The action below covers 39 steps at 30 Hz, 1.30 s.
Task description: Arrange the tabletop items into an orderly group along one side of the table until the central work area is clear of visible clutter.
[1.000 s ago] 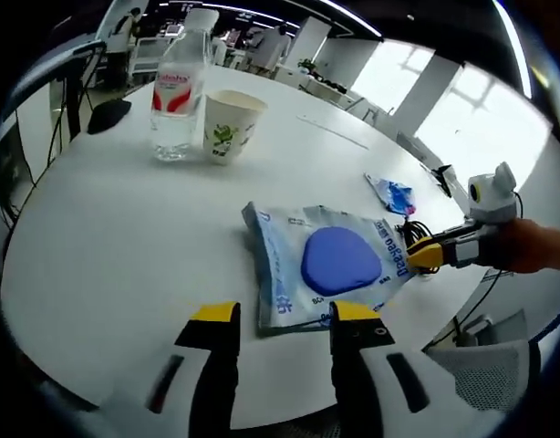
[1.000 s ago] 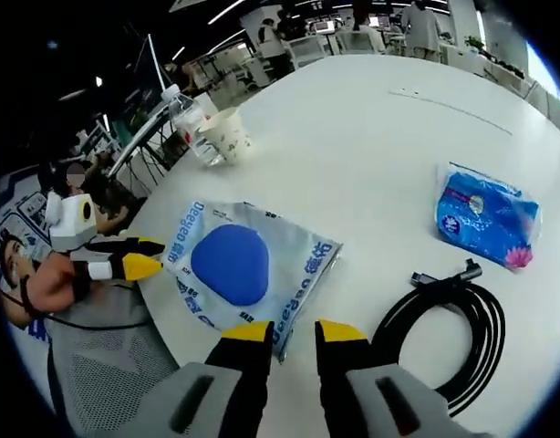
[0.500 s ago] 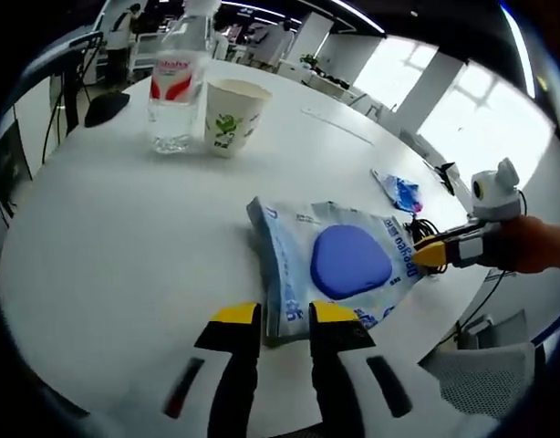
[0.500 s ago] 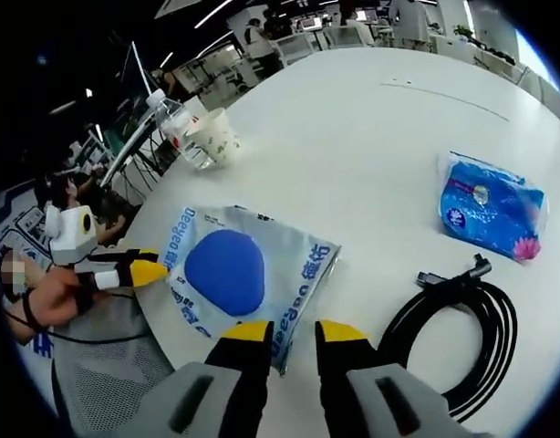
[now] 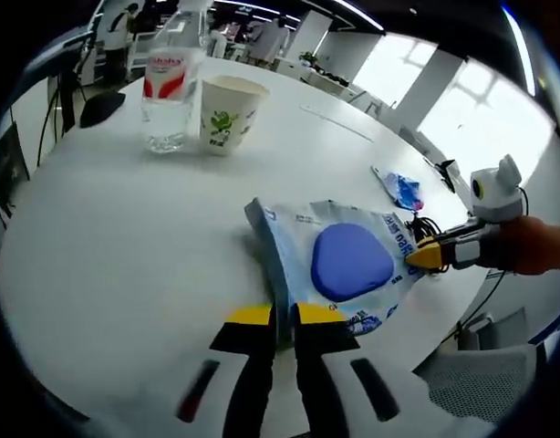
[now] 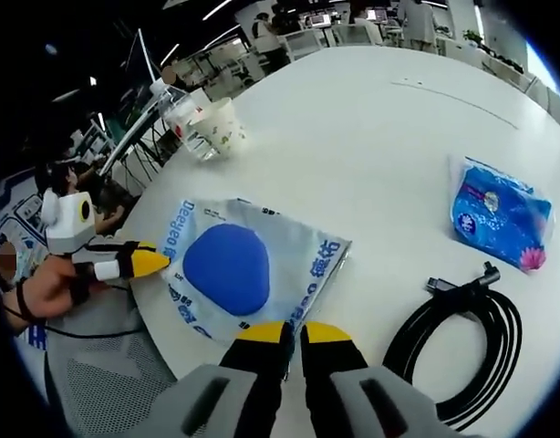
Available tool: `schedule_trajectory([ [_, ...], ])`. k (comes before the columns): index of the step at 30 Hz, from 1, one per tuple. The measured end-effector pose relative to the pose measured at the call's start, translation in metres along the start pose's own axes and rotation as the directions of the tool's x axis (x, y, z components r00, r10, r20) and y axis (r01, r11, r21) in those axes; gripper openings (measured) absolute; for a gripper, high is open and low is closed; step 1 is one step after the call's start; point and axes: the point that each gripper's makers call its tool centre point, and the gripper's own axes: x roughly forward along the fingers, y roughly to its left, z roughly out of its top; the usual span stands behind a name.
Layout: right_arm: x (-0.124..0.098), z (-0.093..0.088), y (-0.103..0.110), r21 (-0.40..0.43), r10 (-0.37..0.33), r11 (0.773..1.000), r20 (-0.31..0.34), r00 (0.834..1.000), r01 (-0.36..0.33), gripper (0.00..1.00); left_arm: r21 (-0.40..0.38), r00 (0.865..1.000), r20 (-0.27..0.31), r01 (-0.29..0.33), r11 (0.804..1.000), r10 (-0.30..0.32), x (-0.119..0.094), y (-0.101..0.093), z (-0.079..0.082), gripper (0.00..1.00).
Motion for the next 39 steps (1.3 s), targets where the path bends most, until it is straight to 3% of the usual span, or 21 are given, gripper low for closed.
schedule_trajectory([
  [9,-0.010,0.020,-0.001,-0.009,0.012,1.000,0.063,0.998,-0.011,0.00,0.044,0.999,0.027,0.017,0.999,-0.018,0.001,-0.008,0.016,0.00],
  [19,-0.020,0.036,-0.021,0.028,-0.010,1.000,0.121,0.993,0.006,0.00,0.078,0.998,0.033,0.049,0.996,-0.052,0.012,-0.022,0.038,0.00],
  [33,-0.021,0.035,-0.026,0.057,-0.025,0.998,0.119,0.993,0.019,0.00,0.071,0.997,0.053,0.046,0.996,-0.050,0.022,-0.026,0.060,0.00],
  [39,-0.017,0.049,-0.029,0.052,-0.022,0.999,0.122,0.992,0.015,0.00,0.045,0.996,0.083,0.035,0.998,-0.039,0.022,-0.024,0.070,0.00],
])
